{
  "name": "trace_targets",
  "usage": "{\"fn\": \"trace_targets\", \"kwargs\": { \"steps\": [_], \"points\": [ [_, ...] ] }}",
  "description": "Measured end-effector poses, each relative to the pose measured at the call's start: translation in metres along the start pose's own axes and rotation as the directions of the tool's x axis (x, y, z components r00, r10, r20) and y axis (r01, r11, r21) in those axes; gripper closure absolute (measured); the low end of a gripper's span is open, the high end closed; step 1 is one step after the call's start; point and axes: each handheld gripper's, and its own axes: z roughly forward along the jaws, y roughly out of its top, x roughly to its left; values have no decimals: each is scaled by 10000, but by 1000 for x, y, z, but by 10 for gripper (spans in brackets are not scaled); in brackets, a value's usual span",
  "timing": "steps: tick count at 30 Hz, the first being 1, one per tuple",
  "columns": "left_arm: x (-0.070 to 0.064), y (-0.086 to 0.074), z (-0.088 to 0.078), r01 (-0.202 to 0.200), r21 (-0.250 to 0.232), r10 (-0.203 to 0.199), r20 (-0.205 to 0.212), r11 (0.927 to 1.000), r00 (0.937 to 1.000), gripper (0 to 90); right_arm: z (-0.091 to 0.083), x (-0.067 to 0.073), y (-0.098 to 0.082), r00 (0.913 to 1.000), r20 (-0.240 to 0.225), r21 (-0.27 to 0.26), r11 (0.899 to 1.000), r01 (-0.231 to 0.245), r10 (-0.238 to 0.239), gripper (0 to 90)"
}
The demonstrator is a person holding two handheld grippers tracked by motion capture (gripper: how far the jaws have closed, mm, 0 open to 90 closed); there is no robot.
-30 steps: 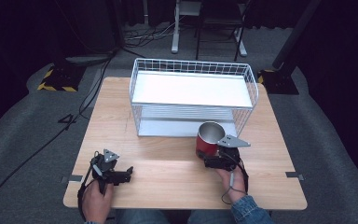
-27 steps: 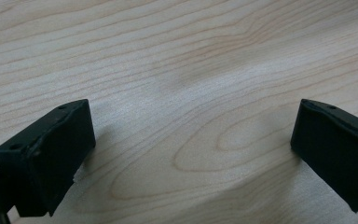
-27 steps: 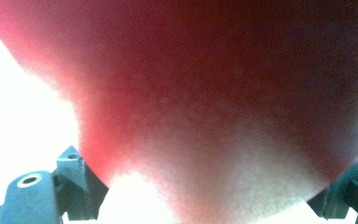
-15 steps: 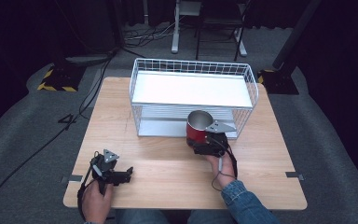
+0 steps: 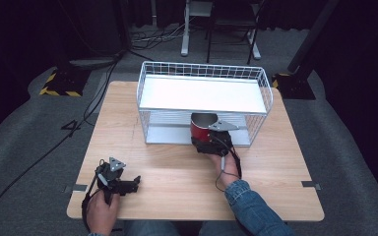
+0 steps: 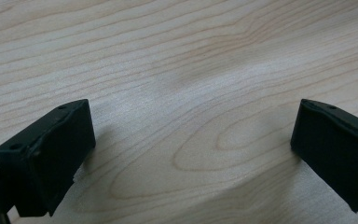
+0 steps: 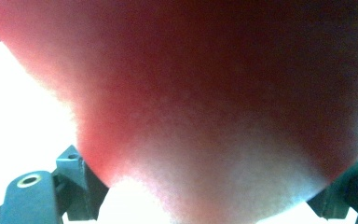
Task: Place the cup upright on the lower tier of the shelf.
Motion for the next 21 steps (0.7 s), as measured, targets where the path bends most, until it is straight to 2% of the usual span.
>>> {"fn": "trace_targets", "kwargs": {
  "steps": [15, 18, 21],
  "points": [
    [0, 2, 2, -28, -8, 28, -2, 10000, 10000, 0, 32, -6, 7, 9987, 464, -248, 9995, -190, 201, 171],
    [0, 2, 2, -64, 7, 64, -11, 10000, 10000, 0, 37, -8, 7, 9981, 618, -343, 9994, -29, 50, 170],
    [0, 2, 1, -62, 13, 62, -11, 10000, 10000, 0, 42, -10, 9, 9969, 778, -497, 9988, -55, 94, 170]
  ]
}}
